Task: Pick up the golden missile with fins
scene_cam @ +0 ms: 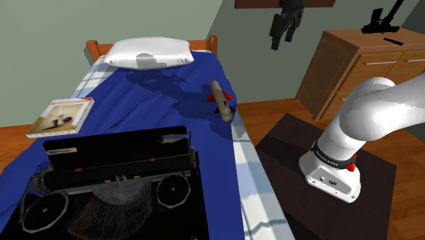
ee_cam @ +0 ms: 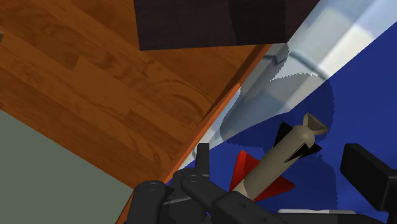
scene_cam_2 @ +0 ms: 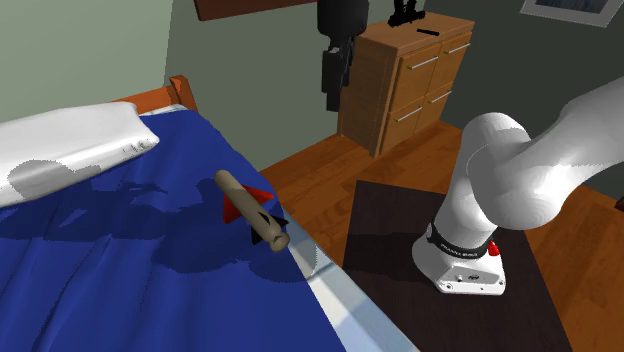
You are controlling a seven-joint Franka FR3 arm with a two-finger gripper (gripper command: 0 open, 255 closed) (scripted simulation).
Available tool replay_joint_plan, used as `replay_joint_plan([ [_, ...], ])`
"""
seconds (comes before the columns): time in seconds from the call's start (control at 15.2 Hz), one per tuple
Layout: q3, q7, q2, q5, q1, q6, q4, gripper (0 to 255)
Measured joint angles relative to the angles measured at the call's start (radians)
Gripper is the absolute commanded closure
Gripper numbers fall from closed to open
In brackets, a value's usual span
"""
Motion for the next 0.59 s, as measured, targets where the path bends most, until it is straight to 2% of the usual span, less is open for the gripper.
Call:
replay_joint_plan([
  [0.2, 0.012, 0.034, 0.027, 0.011, -0.003, 0.037, -0.016, 0],
  [0.59, 0.072, 0.199, 0.161, 0.062, -0.018, 0.216, -0.078, 0],
])
